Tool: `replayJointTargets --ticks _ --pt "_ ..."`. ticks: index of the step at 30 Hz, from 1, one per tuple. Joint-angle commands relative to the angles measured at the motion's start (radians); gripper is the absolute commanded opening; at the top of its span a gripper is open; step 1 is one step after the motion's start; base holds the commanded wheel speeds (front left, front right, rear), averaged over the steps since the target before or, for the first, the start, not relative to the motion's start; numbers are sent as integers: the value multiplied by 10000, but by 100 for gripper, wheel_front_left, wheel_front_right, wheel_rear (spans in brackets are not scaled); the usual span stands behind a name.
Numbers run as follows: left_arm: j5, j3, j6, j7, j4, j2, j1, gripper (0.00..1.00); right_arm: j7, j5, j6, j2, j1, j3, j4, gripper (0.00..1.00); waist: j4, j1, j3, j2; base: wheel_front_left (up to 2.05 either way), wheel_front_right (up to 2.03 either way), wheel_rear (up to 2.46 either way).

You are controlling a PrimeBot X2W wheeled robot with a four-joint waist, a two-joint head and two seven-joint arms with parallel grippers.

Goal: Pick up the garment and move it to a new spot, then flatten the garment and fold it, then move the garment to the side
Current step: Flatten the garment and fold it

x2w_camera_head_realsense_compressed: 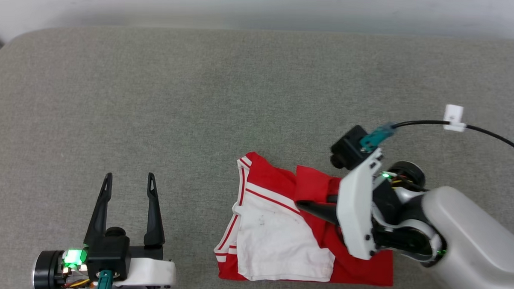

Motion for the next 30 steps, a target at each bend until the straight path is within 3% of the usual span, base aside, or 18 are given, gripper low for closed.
replayJointTargets --ticks 1,5,14,15,16,17,24,30 --pt "19 1 -10 -23 8 -36 -105 100 -63 -75 0 114 -157 106 117 0 90 0 109 0 0 0 0" --pt "16 -47 -77 -23 16 -77 -322 100 -373 -660 0 551 -719 998 1176 0 270 0 377 0 0 0 0" --pt "12 41 -30 -23 47 -142 -431 100 -1563 -1194 -8 794 -1066 2541 3114 0 334 0 579 0 0 0 0" --pt "12 72 -20 -23 65 -132 -361 100 -1750 -1204 -8 755 -1149 2634 3111 22 282 0 526 0 0 0 0" --pt "12 98 -13 -23 94 -120 -298 100 -1940 -1224 -8 680 -1226 2714 3059 82 228 0 451 0 0 0 0" --pt "12 117 -7 -23 116 -106 -256 100 -2159 -1227 -6 605 -1311 2783 2937 100 168 0 361 0 0 0 0" --pt "-6 231 -55 -23 91 -3 29 100 -4343 -1475 -1 -206 -1491 2415 1863 100 -313 0 -336 0 0 0 0" --pt "11 274 -86 -23 26 40 238 100 -7165 -2808 -1 -360 -999 359 1874 100 -647 0 -636 0 0 0 0"
